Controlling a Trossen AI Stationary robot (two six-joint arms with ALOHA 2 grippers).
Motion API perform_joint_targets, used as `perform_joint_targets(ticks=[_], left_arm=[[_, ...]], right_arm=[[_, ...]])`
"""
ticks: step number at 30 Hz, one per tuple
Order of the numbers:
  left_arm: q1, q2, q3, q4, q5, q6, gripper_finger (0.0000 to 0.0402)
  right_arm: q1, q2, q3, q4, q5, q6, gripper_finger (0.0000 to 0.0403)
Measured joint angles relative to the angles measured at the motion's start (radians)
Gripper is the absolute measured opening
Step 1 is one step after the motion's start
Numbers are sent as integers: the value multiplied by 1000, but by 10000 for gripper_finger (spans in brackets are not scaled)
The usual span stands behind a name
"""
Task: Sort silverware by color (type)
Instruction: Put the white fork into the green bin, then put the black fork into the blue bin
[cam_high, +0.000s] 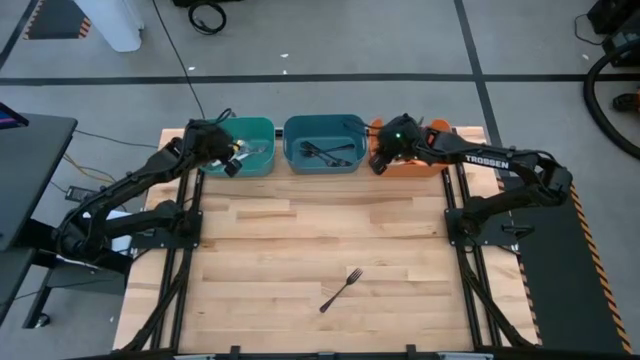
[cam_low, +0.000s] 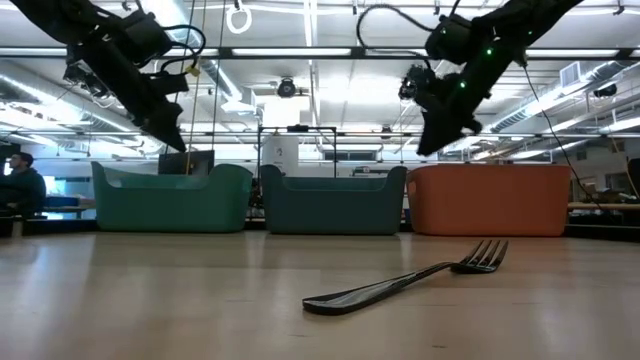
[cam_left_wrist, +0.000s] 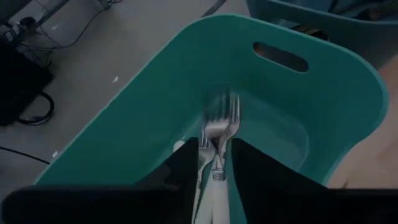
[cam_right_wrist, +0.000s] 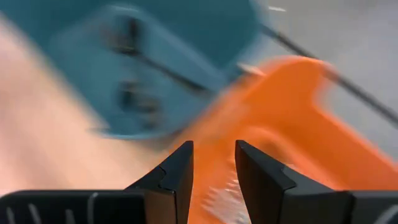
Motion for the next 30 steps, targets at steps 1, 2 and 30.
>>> perform_joint_targets(ticks=[1,2,30], left_arm=[[0,0,0,1,1,-7,110],[0,0,0,2,1,-23,117],[-210,-5,305,-34,144,-186,130]], right_arm=[[13,0,0,18,-53,-1,127],[26,0,0,36,-101,-1,126],[669,128,-1,237,-372,-177,125]])
